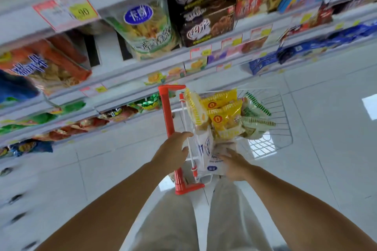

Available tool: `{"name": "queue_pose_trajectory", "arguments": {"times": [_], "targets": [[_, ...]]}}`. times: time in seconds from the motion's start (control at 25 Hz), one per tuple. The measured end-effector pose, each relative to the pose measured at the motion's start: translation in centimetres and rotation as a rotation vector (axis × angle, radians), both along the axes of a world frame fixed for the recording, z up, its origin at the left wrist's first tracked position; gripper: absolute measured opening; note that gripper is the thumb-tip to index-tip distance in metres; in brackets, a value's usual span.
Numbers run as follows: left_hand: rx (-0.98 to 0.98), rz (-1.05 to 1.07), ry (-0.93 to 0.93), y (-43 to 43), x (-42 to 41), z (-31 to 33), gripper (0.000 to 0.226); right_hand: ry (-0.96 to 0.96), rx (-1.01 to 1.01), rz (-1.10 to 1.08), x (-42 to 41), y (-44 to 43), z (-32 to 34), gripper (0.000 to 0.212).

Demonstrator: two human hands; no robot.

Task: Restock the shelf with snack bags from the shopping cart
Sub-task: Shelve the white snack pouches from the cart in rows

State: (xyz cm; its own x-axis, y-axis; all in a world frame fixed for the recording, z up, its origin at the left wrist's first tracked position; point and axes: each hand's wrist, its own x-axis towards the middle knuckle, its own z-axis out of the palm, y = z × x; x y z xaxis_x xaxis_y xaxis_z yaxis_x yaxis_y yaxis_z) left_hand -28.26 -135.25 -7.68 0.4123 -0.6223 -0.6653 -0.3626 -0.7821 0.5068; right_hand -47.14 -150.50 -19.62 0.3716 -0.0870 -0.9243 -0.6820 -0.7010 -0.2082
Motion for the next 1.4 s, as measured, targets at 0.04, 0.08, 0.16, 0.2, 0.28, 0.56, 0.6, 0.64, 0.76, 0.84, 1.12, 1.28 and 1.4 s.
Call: {"name": "queue_pose_trajectory", "arguments": {"times": [0.04, 0.08, 0.16, 0.2, 0.28, 0.56, 0.6, 0.64, 0.76, 0.84, 1.12, 1.28, 1.4], "targets": [[0.003, 0.010, 0.018, -0.1, -0.5, -0.5, 0.048, -0.045, -0.024, 0.028, -0.3, 0.0, -0.1, 0.073], [0.004, 0.030, 0.034, -0.2, -0.8, -0.9, 0.051, -0.113, -0.051, -0.006, -0.4, -0.1, 0.0, 0.066], [0.006, 0.069, 0.066, -0.2, -1.3, -1.2, 0.056, -0.239, -0.069, -0.155, -0.3, -0.7, 1.2, 0.052], [0.007, 0.100, 0.088, -0.3, -1.3, -1.2, 0.061, -0.282, -0.039, -0.259, -0.2, -1.5, 2.0, 0.044], [-0.007, 0.249, 0.152, -0.8, -1.2, -0.6, 0.071, -0.345, 0.031, -0.529, 0.0, -3.5, 5.0, 0.030], [-0.239, 0.492, 0.454, -4.2, -0.7, 6.2, 0.077, -0.647, 0.352, -1.419, 3.0, -8.4, 16.6, 0.018], [-0.252, 0.433, 0.514, -4.7, -1.0, 7.3, 0.083, -0.661, 0.383, -1.456, 4.1, -7.8, 17.5, 0.019], [-0.256, 0.405, 0.581, -5.0, -1.1, 7.9, 0.083, -0.681, 0.409, -1.468, 5.2, -7.0, 18.0, 0.019], [-0.262, 0.525, 0.759, -4.2, -0.8, 8.4, 0.050, -0.695, 0.486, -1.481, 7.9, -4.7, 18.8, 0.027], [-0.245, 0.648, 0.771, -2.5, 0.2, 8.2, 0.043, -0.605, 0.516, -1.532, 9.2, -3.5, 18.8, 0.042], [-0.308, 0.836, 0.805, 3.5, 3.1, 7.3, 0.055, -0.072, 0.194, -0.761, 5.6, 6.0, 9.4, 0.099], [-0.293, 0.840, 0.791, 5.4, 3.8, 7.0, 0.055, -0.114, -0.147, -0.779, 5.0, 7.9, 7.6, 0.047], [-0.298, 0.836, 0.763, 6.5, 4.4, 6.8, 0.053, -0.233, -0.508, -0.863, 4.6, 6.8, 7.3, 0.061]]}}
